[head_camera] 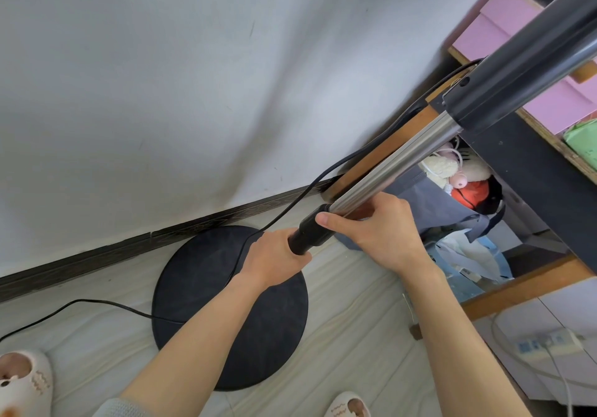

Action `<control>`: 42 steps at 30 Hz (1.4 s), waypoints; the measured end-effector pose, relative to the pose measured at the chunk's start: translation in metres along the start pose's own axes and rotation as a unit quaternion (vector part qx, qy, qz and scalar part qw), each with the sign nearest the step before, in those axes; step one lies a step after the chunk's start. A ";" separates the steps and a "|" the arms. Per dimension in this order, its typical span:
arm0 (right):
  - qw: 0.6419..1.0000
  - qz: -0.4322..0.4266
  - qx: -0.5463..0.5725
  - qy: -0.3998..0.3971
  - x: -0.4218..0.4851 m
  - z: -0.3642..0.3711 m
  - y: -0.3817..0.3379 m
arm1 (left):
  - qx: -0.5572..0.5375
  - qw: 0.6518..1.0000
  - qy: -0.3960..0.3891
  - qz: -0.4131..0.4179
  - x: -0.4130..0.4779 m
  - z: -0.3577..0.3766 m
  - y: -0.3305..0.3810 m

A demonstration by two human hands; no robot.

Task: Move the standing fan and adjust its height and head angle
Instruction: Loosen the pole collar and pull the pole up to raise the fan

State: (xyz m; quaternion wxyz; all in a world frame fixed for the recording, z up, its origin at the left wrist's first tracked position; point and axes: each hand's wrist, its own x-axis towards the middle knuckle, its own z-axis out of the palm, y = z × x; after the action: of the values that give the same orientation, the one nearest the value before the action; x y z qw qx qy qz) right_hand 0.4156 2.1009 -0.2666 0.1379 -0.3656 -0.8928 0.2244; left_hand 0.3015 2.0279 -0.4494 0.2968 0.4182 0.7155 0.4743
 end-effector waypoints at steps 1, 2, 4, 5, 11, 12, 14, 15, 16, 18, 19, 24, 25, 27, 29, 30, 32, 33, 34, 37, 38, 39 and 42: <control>1.000 0.004 0.013 -0.015 -0.001 0.001 0.001 | 0.001 1.000 0.001 0.000 0.000 0.000 -0.001; 0.998 0.014 0.044 -0.051 -0.001 0.002 0.001 | 0.003 1.000 0.000 -0.001 0.000 0.000 -0.001; 0.981 0.037 0.129 -0.137 -0.002 0.005 0.003 | 0.003 1.000 -0.002 -0.004 0.001 0.000 -0.001; 0.975 0.038 0.153 -0.156 -0.003 0.007 0.005 | 0.005 1.000 -0.005 -0.005 0.001 0.000 -0.001; 0.998 0.020 0.049 -0.043 -0.001 0.017 0.004 | 0.020 1.000 -0.008 -0.004 0.003 0.000 -0.001; 0.998 0.022 0.045 -0.044 -0.001 0.016 0.004 | 0.019 1.000 -0.008 -0.002 0.002 0.001 -0.001; 0.992 0.019 0.082 -0.093 -0.001 0.011 0.006 | 0.017 1.000 -0.006 -0.002 0.002 0.001 -0.001; 0.986 0.018 0.106 -0.126 -0.001 0.008 0.007 | 0.016 1.000 -0.006 -0.002 0.002 0.000 0.000; 0.982 0.019 0.114 -0.147 -0.002 0.007 0.008 | 0.015 1.000 -0.007 -0.001 0.001 0.000 -0.001; 0.991 0.013 0.065 -0.119 -0.003 0.008 0.007 | 0.014 1.000 -0.004 0.004 0.001 0.001 -0.002; 0.996 0.011 0.018 -0.084 -0.002 0.011 0.005 | 0.014 1.000 -0.002 0.006 0.001 0.001 -0.002; 0.994 0.019 0.045 -0.097 -0.003 0.013 0.006 | 0.012 1.000 0.001 0.016 0.001 0.002 -0.002; 0.990 0.022 0.069 -0.121 -0.003 0.011 0.008 | 0.011 1.000 0.001 0.014 0.001 0.002 -0.003; 0.995 0.015 0.035 -0.092 -0.003 0.013 0.008 | 0.015 1.000 0.002 0.007 0.002 0.002 -0.003; 0.998 0.013 -0.060 -0.007 -0.004 0.020 0.003 | 0.020 1.000 0.005 0.002 0.002 0.003 -0.002; 0.996 0.019 -0.089 0.020 -0.005 0.024 0.001 | 0.021 1.000 0.006 0.002 0.002 0.004 -0.003; 0.998 0.027 -0.061 -0.001 -0.007 0.024 0.003 | 0.019 1.000 0.005 0.003 0.002 0.004 -0.003; 0.998 0.032 -0.014 -0.044 -0.006 0.020 0.004 | 0.018 1.000 0.007 0.003 0.002 0.004 -0.002; 0.995 0.035 0.035 -0.087 -0.006 0.015 0.005 | 0.017 1.000 0.007 0.004 0.002 0.003 -0.003; 0.994 0.024 0.051 -0.093 -0.005 0.011 0.007 | 0.016 1.000 0.012 0.008 0.002 0.004 -0.004; 0.998 0.018 0.011 -0.062 -0.004 0.014 0.005 | 0.020 1.000 0.014 0.009 0.002 0.004 -0.004; 0.999 0.019 -0.028 -0.034 -0.003 0.016 0.001 | 0.021 1.000 0.015 0.012 0.001 0.005 -0.004; 0.996 0.028 -0.002 -0.083 -0.003 0.014 0.003 | 0.020 1.000 0.015 0.014 0.001 0.005 -0.005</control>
State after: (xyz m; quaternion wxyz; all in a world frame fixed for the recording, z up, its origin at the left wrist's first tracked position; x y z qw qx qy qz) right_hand 0.4139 2.0965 -0.2802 0.0568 -0.3707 -0.8910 0.2560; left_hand 0.3042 2.0300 -0.4558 0.2711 0.4267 0.7234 0.4703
